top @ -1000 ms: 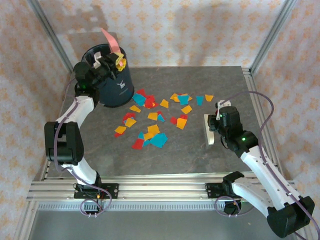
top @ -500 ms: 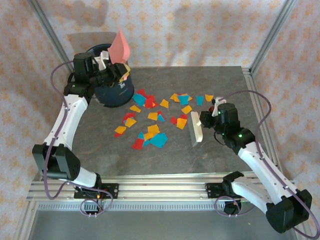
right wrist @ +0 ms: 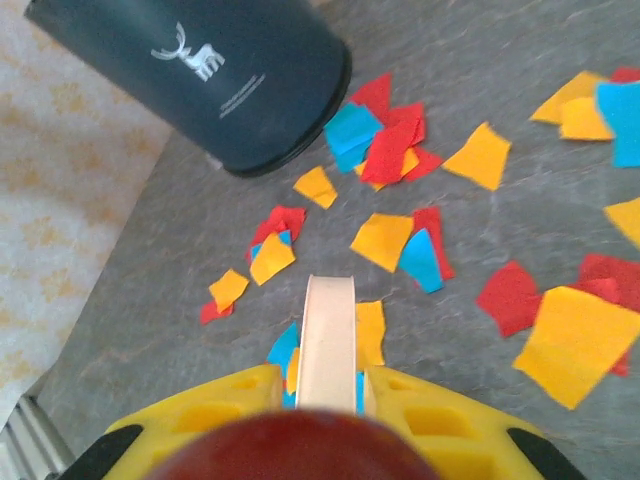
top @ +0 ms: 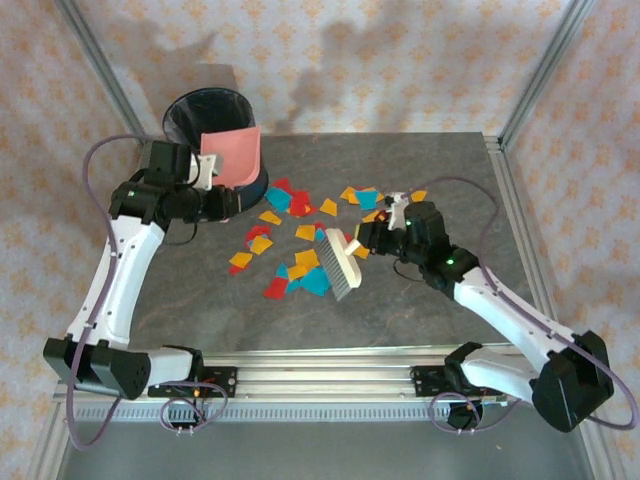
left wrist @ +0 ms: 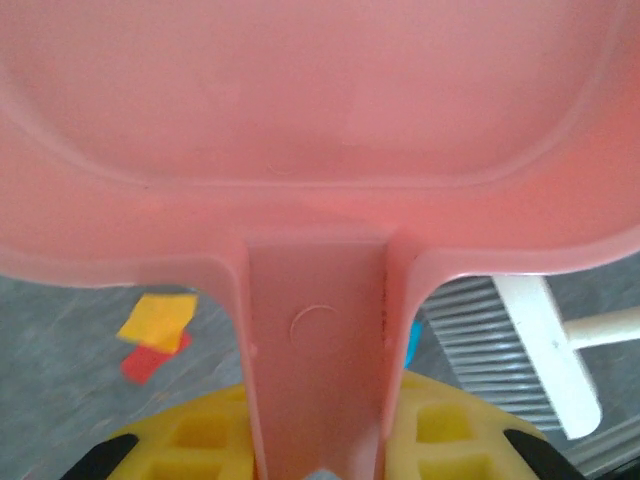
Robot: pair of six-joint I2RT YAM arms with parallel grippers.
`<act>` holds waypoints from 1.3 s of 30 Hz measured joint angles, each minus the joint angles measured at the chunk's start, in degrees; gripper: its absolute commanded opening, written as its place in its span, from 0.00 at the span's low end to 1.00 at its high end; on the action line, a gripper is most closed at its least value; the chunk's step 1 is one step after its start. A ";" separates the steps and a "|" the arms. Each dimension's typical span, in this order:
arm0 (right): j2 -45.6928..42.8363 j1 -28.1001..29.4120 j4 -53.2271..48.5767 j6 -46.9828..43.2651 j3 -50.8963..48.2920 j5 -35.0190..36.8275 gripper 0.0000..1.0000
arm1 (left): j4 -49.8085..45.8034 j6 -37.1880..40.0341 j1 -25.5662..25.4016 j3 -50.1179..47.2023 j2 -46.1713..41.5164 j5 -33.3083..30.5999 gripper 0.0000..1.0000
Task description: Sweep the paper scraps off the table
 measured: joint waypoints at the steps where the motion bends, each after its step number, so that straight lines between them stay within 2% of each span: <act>1: 1.16 1.05 0.76 0.20 0.00 -0.07 0.00 | -1.07 0.74 0.00 -0.79 -0.76 -1.36 0.00; 7: 9.18 7.06 6.12 1.73 1.27 -0.90 0.00 | -3.98 3.17 0.00 -4.28 -3.61 -5.22 0.00; 13: 18.01 11.26 12.00 4.50 4.46 -1.70 0.00 | -4.85 4.87 0.00 -4.72 -4.04 -5.53 0.00; 23: 26.53 13.16 14.60 5.46 9.49 -1.60 0.00 | -5.88 6.32 -0.02 -5.79 -4.55 -6.47 0.00; 31: 26.10 13.16 9.88 2.19 9.25 5.99 0.00 | -6.51 7.45 -1.20 -7.17 -4.92 -6.99 0.00; 39: 16.00 12.31 3.74 -1.11 4.74 16.76 0.00 | -6.25 7.85 -5.92 -8.35 -4.92 -6.80 0.00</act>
